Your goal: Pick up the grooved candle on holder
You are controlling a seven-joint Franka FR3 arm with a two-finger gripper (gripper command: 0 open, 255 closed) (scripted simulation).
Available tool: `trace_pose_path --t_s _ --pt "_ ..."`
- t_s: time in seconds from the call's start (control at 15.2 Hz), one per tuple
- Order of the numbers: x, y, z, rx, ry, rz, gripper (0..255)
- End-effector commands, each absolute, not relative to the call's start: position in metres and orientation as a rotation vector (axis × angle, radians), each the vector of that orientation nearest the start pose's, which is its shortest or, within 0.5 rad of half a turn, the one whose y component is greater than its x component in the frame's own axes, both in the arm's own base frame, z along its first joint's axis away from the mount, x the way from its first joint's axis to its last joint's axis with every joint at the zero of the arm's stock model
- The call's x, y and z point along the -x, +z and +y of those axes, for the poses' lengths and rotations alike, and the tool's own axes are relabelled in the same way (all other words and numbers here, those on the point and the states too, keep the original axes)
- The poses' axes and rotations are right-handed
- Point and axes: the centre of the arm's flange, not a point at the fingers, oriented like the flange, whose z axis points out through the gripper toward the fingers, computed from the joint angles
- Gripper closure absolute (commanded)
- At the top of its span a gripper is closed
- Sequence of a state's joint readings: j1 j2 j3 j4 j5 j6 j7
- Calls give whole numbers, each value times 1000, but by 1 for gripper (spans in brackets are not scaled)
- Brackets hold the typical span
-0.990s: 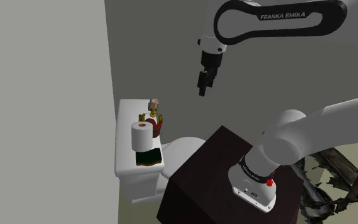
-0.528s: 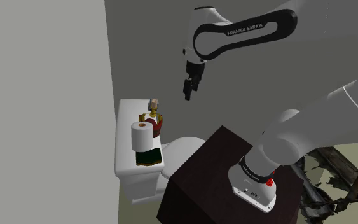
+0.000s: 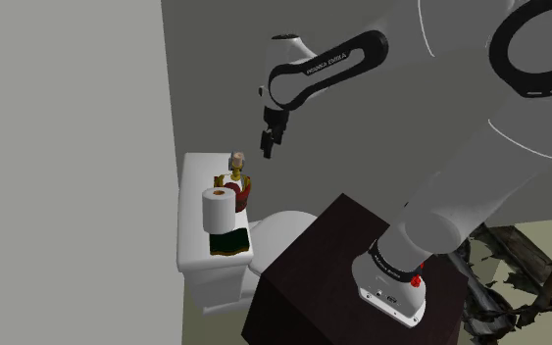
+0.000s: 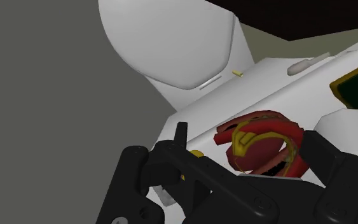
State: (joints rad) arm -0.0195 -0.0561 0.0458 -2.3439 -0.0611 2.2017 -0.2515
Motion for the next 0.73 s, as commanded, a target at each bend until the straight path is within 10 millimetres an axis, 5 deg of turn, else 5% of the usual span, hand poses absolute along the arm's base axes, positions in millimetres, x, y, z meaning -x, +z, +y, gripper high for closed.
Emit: trace_pose_path --t_s 0.0,0.66 --pt "-504 328 12 3140 127 -527 0" --pt "-598 245 17 3139 49 -658 0"
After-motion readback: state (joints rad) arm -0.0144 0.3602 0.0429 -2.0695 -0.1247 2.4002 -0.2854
